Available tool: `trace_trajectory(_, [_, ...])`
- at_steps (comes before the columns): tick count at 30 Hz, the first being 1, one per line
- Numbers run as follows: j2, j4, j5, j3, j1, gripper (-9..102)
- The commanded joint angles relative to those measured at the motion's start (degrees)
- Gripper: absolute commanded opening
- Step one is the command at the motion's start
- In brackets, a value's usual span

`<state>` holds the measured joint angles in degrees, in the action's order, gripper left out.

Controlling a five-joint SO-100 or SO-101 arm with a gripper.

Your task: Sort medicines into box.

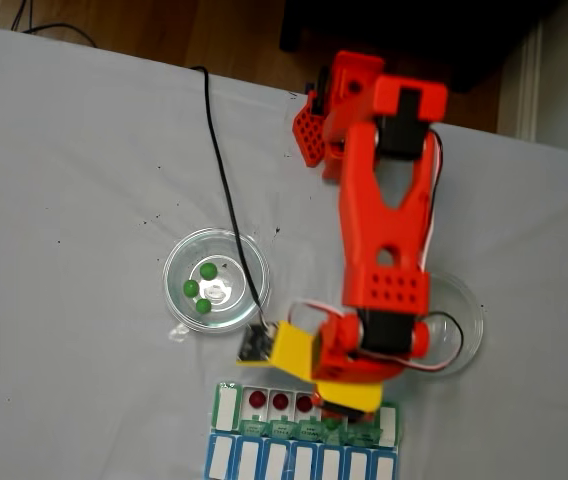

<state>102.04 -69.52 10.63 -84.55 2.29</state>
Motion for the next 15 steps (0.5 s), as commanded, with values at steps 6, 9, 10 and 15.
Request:
trace_trajectory(6, [27.2,-5.5,-12.5,-14.7,-11.9,2])
trace_trajectory(9, [29.2,-4.1,-17.7,-20.7,-15.6,2])
trace_trajectory(10, [29.0,-4.1,-19.9,-22.1,-16.9,2])
trace_trajectory(15, [28.0,-1.3,-31.6,-27.9,-22.9,2])
